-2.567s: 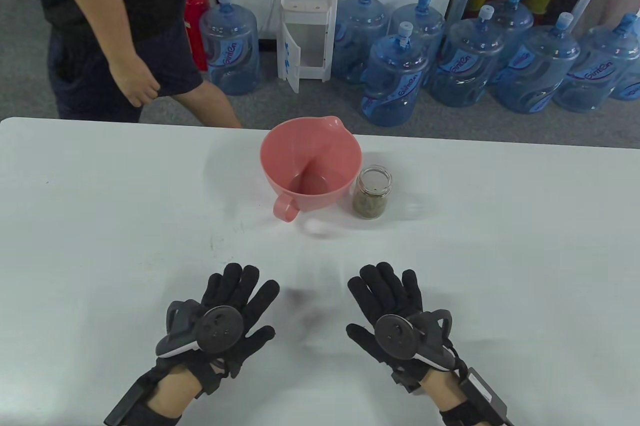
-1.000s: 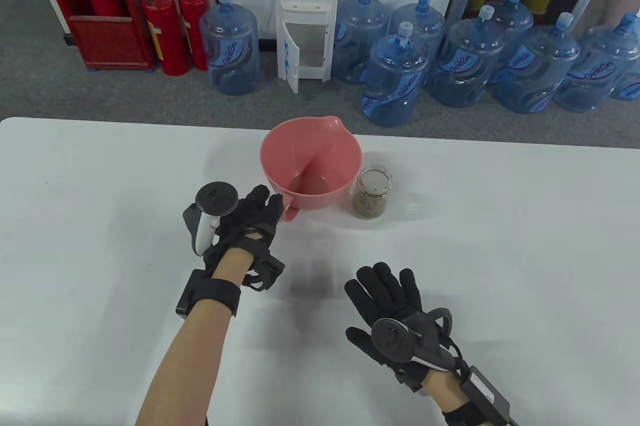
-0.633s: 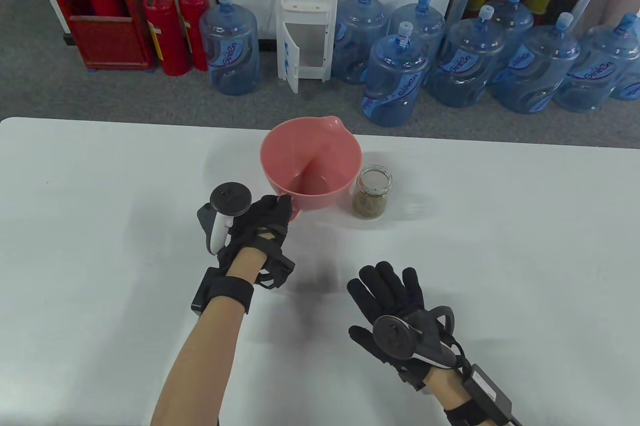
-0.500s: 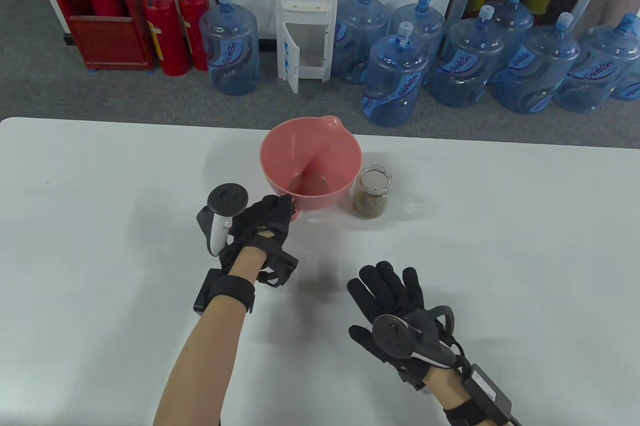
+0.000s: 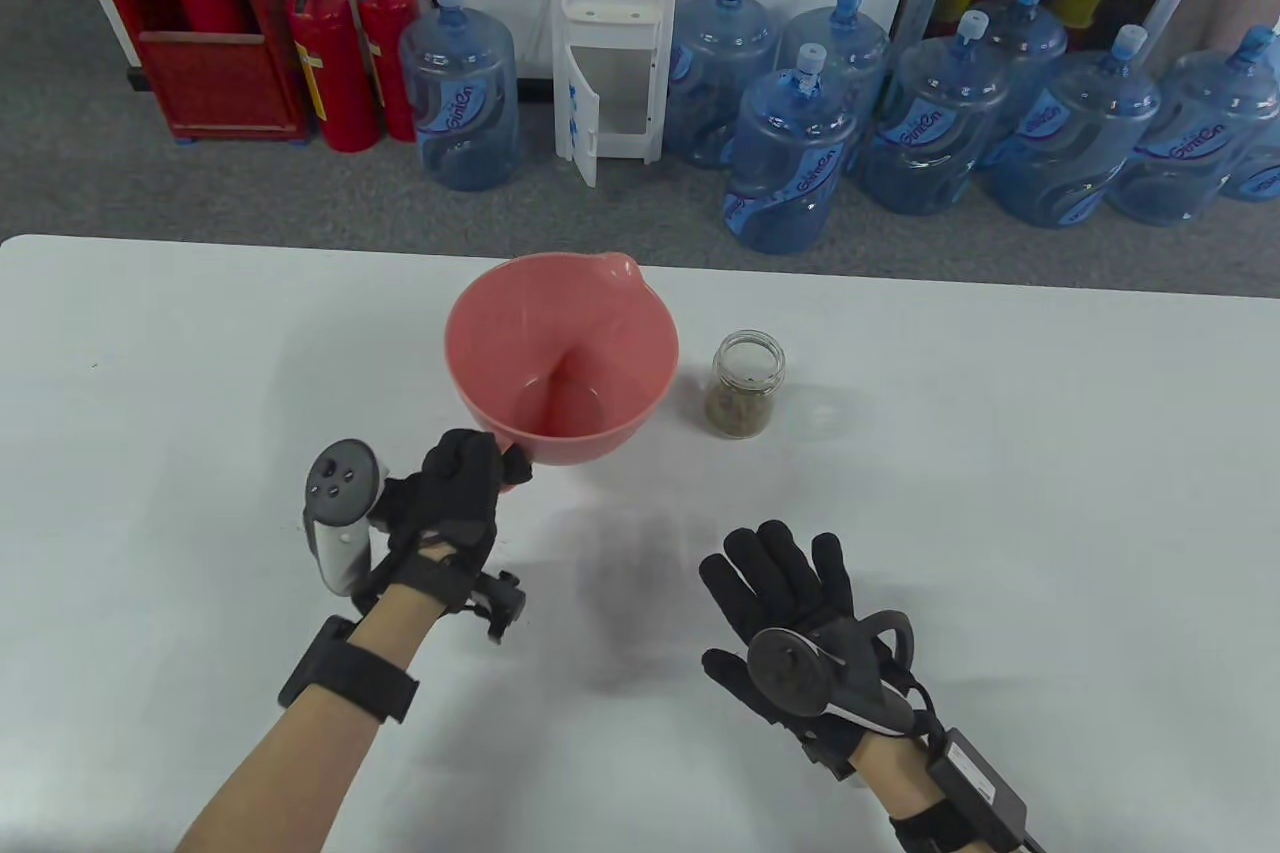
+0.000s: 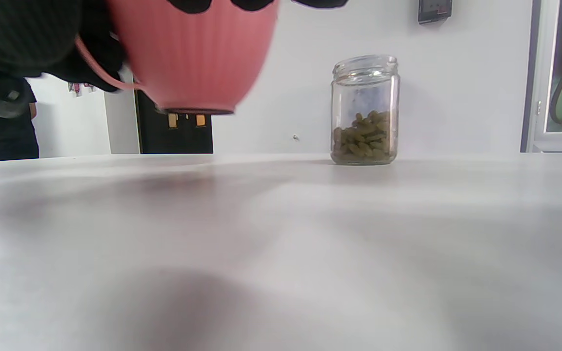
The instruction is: Hold salad bowl and receive raisins poured from storage jar
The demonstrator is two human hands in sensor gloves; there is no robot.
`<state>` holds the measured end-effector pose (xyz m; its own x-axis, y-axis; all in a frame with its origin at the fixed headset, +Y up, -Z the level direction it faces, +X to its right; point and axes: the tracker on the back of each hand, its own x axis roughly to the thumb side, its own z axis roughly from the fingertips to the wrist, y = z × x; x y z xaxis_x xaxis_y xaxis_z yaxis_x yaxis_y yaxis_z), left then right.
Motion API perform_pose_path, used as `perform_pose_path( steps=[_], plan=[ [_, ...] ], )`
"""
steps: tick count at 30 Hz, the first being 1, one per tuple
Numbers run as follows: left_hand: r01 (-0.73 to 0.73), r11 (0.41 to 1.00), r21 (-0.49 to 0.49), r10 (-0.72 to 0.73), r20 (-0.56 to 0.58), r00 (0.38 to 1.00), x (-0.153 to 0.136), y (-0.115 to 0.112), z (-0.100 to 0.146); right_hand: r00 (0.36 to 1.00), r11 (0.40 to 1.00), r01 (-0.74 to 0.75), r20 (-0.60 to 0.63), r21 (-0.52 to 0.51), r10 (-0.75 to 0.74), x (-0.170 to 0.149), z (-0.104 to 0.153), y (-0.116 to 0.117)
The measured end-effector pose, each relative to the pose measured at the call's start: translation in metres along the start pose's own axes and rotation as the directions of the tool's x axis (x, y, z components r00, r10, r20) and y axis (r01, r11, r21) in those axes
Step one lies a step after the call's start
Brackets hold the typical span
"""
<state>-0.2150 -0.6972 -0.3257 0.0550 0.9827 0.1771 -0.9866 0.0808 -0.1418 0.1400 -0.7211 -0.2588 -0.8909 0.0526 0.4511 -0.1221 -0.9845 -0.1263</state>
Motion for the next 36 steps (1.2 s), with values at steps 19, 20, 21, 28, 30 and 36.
perform_pose_path(
  steps=[19, 20, 21, 28, 30, 36],
  plan=[
    [-0.130, 0.987, -0.097, 0.140, 0.103, 0.985, -0.015, 0.000, 0.077, 0.996, 0.997, 0.074, -0.042, 0.014, -0.073, -0.015, -0.012, -0.002],
    [-0.127, 0.988, -0.090, 0.136, 0.105, 0.985, -0.015, 0.000, 0.078, 0.997, 0.998, 0.068, -0.041, 0.014, -0.067, -0.018, -0.017, -0.004],
    [-0.119, 0.989, -0.086, 0.128, 0.105, 0.986, -0.016, 0.000, 0.078, 0.997, 0.998, 0.064, -0.048, 0.011, -0.063, -0.021, -0.022, -0.006],
    [-0.102, 0.993, -0.060, 0.109, 0.121, 0.987, -0.015, 0.003, 0.079, 0.946, 0.963, 0.266, -0.179, -0.041, -0.269, -0.056, -0.068, -0.023],
    [-0.105, 0.993, -0.052, 0.110, 0.122, 0.986, -0.016, 0.002, 0.080, 0.876, 0.912, 0.396, -0.256, -0.103, -0.409, -0.077, -0.089, -0.028],
    [-0.099, 0.994, -0.050, 0.104, 0.126, 0.987, -0.016, 0.001, 0.081, 0.705, 0.818, 0.527, -0.419, -0.228, -0.571, -0.126, -0.142, -0.034]
  ],
)
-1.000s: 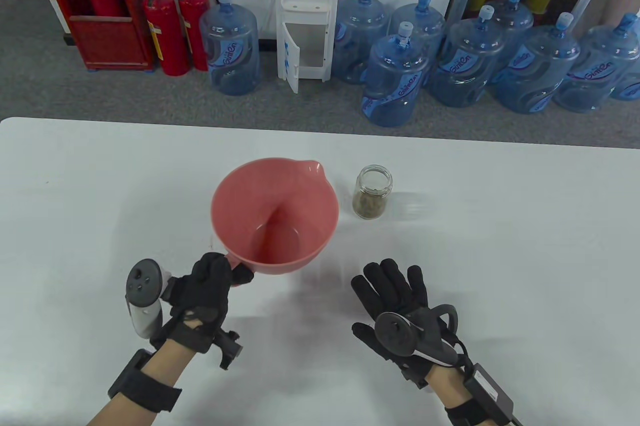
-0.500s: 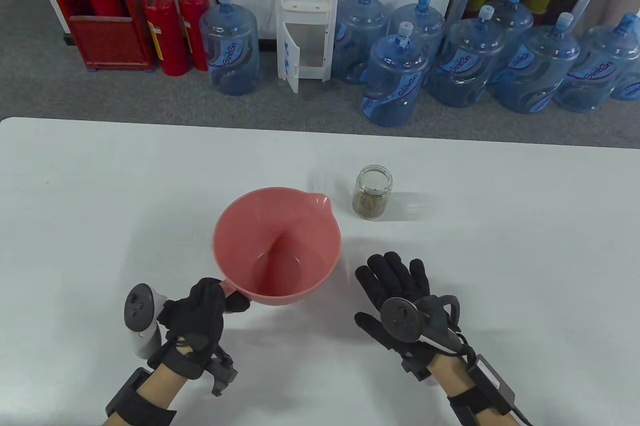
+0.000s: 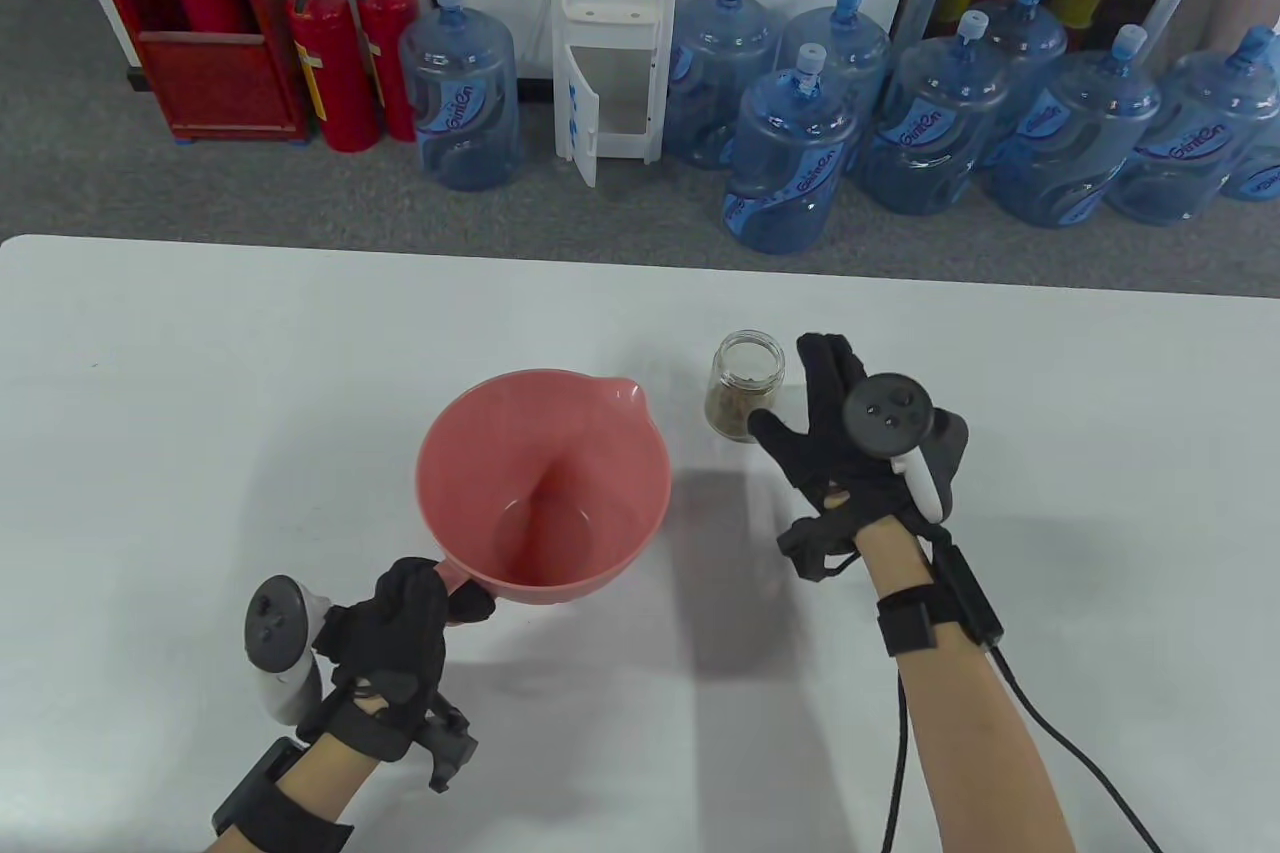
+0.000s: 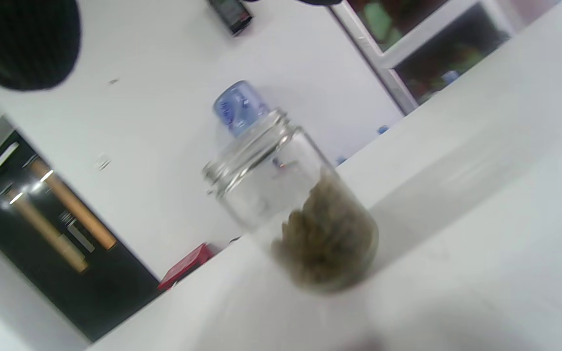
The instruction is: Hold salad bowl and receive raisins poured from storage jar
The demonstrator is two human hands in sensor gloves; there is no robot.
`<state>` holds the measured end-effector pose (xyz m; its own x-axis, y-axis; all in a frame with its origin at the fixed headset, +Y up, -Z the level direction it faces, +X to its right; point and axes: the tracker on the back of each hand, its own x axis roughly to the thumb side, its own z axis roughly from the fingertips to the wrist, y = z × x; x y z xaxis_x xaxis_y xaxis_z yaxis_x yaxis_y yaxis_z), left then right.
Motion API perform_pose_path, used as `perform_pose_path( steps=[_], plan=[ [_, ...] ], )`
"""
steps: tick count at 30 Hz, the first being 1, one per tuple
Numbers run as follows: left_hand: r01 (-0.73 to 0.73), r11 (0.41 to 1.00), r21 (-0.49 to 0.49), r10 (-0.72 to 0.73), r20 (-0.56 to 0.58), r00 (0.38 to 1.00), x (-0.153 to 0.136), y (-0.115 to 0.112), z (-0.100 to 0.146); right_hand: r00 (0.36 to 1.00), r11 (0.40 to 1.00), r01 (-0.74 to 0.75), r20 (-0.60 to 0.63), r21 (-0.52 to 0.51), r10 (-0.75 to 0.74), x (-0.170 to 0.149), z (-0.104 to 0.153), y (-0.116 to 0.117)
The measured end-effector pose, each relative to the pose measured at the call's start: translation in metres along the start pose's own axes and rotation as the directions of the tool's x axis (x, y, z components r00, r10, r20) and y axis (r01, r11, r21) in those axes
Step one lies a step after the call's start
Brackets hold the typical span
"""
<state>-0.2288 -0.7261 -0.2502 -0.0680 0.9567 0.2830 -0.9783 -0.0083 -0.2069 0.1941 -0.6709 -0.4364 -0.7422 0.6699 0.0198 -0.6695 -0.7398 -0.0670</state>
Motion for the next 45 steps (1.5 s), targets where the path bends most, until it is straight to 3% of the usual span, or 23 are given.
perform_pose_path(
  steps=[5, 13, 22, 35, 40, 43, 45],
  plan=[
    [0.003, 1.000, 0.007, -0.003, 0.004, 1.000, -0.001, 0.001, 0.000, 0.994, 1.000, 0.031, -0.102, 0.007, -0.030, -0.005, -0.036, 0.007],
    [0.009, 1.000, 0.020, -0.009, -0.006, 1.000, -0.003, 0.002, 0.001, 0.982, 0.994, 0.108, -0.156, -0.010, -0.109, -0.013, -0.053, 0.035],
    [0.009, 1.000, 0.027, -0.009, -0.002, 1.000, -0.002, 0.003, 0.001, 0.983, 0.996, 0.084, -0.165, 0.023, -0.079, -0.012, -0.057, 0.061],
    [0.014, 1.000, 0.025, -0.014, -0.003, 1.000, -0.003, 0.003, 0.001, 0.969, 0.986, 0.154, -0.185, -0.055, -0.162, -0.023, -0.053, 0.068],
    [0.014, 0.999, 0.029, -0.014, 0.004, 1.000, -0.002, 0.004, 0.001, 0.948, 0.974, 0.223, -0.245, 0.048, -0.205, -0.034, -0.055, 0.072],
    [0.005, 0.999, 0.032, -0.005, 0.000, 1.000, -0.003, 0.005, 0.001, 0.969, 0.993, 0.079, -0.239, 0.090, -0.056, -0.035, -0.056, 0.072],
    [0.008, 0.999, 0.031, -0.008, -0.002, 1.000, -0.003, 0.005, 0.001, 0.973, 0.996, 0.070, -0.225, 0.049, -0.058, -0.030, -0.054, 0.070]
  ],
)
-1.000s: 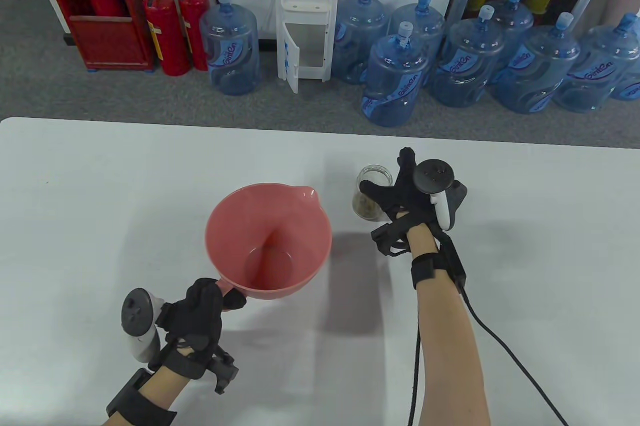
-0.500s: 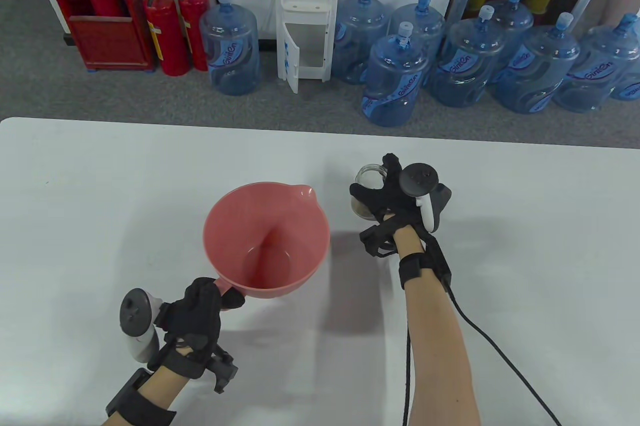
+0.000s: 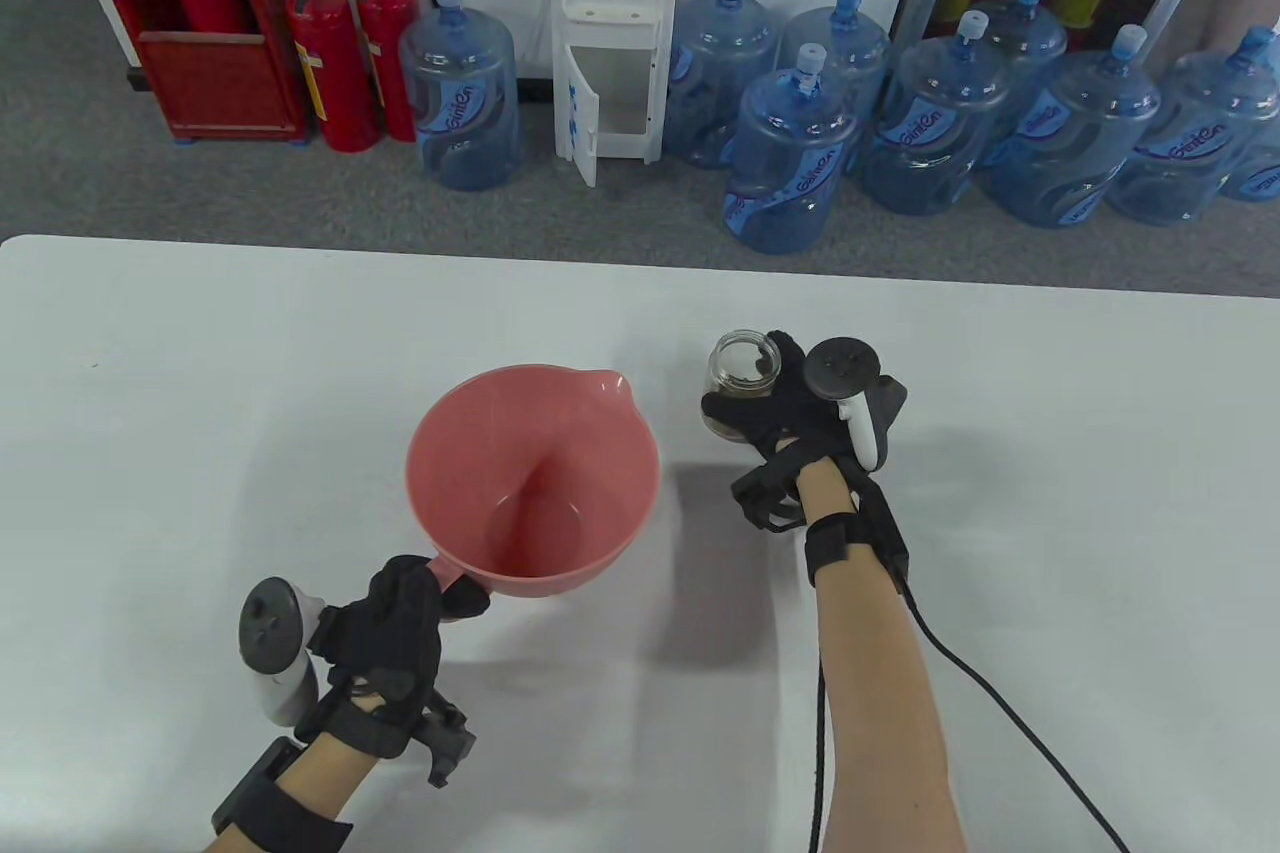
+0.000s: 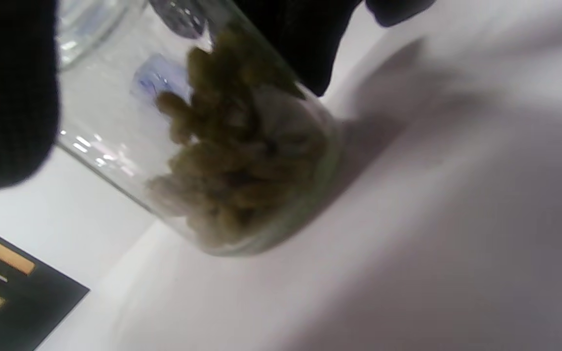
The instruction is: Hold salad bowl and receive raisins poured from storage jar
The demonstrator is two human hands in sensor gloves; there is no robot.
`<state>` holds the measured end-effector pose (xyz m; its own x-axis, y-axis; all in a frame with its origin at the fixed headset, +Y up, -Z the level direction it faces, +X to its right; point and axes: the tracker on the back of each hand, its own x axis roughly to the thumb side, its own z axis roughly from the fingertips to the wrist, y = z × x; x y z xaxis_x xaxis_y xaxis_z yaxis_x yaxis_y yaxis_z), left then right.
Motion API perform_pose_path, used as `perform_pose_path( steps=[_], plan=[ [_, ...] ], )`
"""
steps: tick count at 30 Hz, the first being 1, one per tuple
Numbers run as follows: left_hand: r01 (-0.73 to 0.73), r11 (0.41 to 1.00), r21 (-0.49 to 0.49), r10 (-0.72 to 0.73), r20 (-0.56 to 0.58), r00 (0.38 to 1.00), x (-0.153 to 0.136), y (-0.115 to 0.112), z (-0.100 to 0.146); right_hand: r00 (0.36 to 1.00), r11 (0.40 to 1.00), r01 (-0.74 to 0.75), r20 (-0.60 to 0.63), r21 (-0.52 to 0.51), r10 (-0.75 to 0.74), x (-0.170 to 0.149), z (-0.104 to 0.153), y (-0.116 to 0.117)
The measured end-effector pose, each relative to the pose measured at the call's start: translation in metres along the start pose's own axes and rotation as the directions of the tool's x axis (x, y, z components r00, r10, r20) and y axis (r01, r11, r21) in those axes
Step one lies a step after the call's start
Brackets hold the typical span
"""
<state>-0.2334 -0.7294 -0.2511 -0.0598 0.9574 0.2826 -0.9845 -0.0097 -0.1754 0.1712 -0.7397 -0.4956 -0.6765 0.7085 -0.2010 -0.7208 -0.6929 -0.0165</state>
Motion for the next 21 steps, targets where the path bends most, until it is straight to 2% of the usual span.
perform_pose_path(
  steps=[5, 10, 16, 21],
  plan=[
    [-0.011, 1.000, -0.012, 0.011, -0.002, 1.000, 0.000, -0.001, 0.000, 0.996, 0.997, -0.017, 0.086, -0.078, 0.023, 0.009, 0.014, -0.015],
    [-0.030, 0.998, -0.050, 0.031, 0.019, 0.999, 0.000, -0.003, 0.000, 0.970, 0.994, 0.008, 0.244, -0.112, 0.020, 0.033, 0.049, -0.059],
    [-0.157, 0.982, -0.109, 0.161, 0.029, 0.987, -0.001, -0.009, 0.001, 0.904, 0.979, -0.034, 0.412, -0.203, 0.117, 0.059, 0.119, -0.118],
    [-0.191, 0.969, -0.154, 0.199, 0.040, 0.979, 0.002, -0.014, 0.002, 0.816, 0.956, -0.101, 0.526, -0.276, 0.238, 0.079, 0.183, -0.147]
  ],
)
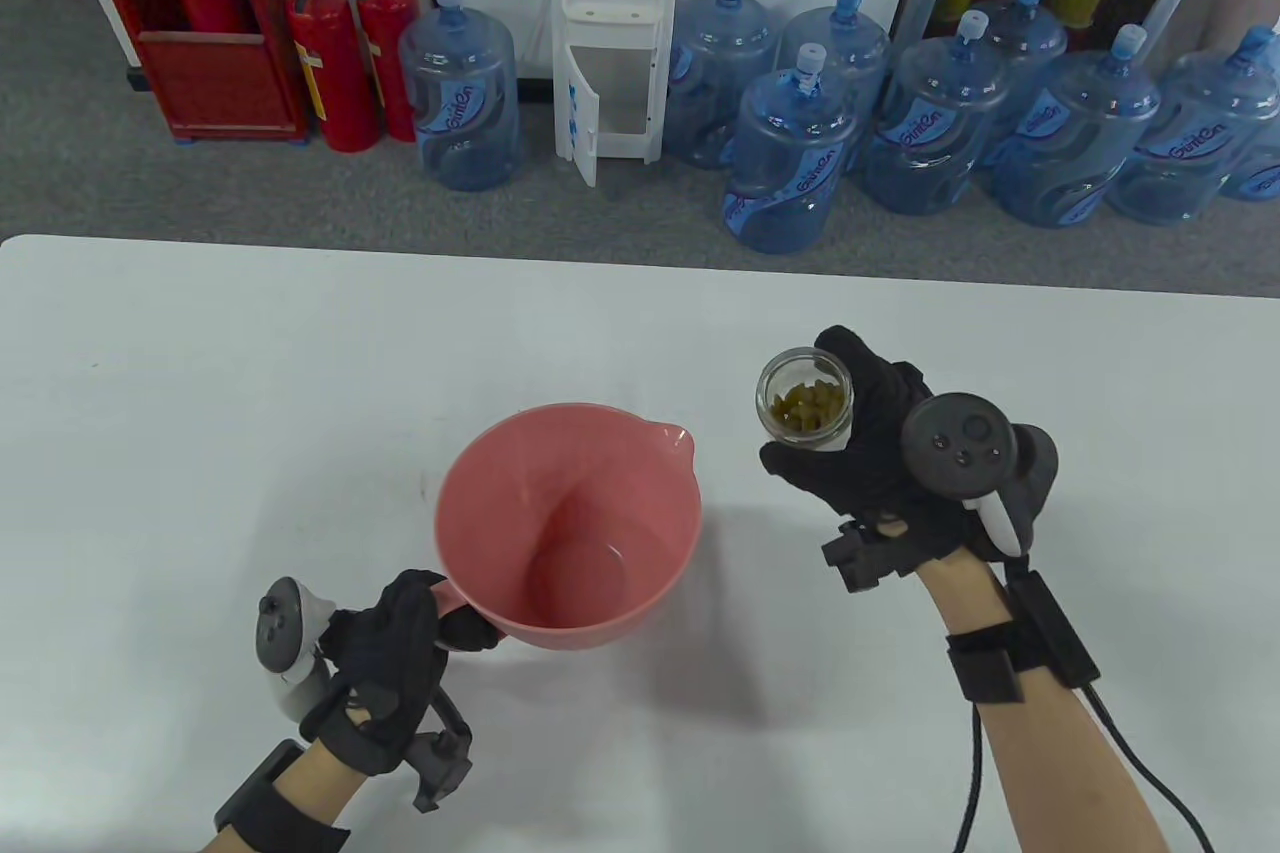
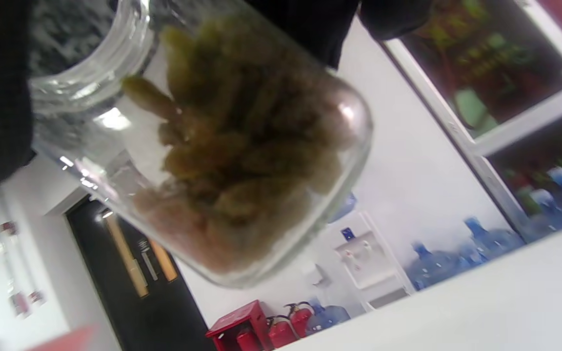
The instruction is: Hold salad bowl and receive raisins poured from storage jar
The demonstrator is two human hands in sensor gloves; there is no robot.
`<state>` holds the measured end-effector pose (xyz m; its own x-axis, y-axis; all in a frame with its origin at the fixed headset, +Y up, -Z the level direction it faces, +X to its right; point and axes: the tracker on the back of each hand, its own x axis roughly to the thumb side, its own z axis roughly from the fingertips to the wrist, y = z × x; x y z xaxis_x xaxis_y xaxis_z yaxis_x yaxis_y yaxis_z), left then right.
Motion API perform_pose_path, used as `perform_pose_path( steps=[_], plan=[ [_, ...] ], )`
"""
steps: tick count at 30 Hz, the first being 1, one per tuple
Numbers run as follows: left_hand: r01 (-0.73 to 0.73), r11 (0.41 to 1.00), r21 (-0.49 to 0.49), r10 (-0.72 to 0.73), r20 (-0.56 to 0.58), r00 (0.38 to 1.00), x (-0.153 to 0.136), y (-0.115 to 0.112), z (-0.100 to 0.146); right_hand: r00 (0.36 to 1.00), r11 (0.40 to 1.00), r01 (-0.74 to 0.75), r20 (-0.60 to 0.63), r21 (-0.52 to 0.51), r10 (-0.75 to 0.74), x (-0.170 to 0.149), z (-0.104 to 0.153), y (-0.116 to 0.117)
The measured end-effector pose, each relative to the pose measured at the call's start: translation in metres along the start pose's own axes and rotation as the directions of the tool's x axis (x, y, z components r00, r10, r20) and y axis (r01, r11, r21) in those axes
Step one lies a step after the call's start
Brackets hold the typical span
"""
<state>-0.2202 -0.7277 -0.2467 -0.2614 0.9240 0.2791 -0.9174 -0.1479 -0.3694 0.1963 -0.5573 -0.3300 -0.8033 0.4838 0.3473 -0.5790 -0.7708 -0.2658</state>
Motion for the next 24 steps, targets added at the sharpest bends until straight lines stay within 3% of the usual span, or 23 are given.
perform_pose_path(
  steps=[6, 12, 16, 20, 22, 24],
  plan=[
    [0.008, 0.999, -0.039, -0.008, 0.008, 1.000, 0.000, -0.010, 0.001, 0.966, 0.983, -0.181, 0.183, -0.016, 0.181, 0.050, 0.033, -0.019],
    [0.019, 0.998, -0.054, -0.019, -0.001, 1.000, -0.003, -0.014, 0.002, 0.845, 0.906, -0.411, 0.331, -0.102, 0.421, 0.095, 0.048, -0.008],
    [0.038, 0.998, -0.053, -0.038, -0.001, 0.999, -0.002, -0.014, 0.002, 0.712, 0.815, -0.551, 0.407, -0.181, 0.572, 0.116, 0.053, 0.014],
    [0.050, 0.998, -0.049, -0.051, -0.002, 0.999, -0.003, -0.012, 0.002, 0.456, 0.628, -0.715, 0.476, -0.307, 0.752, 0.134, 0.056, 0.041],
    [0.050, 0.998, -0.048, -0.050, -0.005, 0.999, -0.003, -0.012, 0.002, 0.407, 0.598, -0.731, 0.494, -0.329, 0.769, 0.138, 0.056, 0.049],
    [0.051, 0.997, -0.050, -0.051, -0.007, 0.999, -0.004, -0.013, 0.002, 0.412, 0.608, -0.727, 0.505, -0.320, 0.758, 0.140, 0.055, 0.054]
  ],
)
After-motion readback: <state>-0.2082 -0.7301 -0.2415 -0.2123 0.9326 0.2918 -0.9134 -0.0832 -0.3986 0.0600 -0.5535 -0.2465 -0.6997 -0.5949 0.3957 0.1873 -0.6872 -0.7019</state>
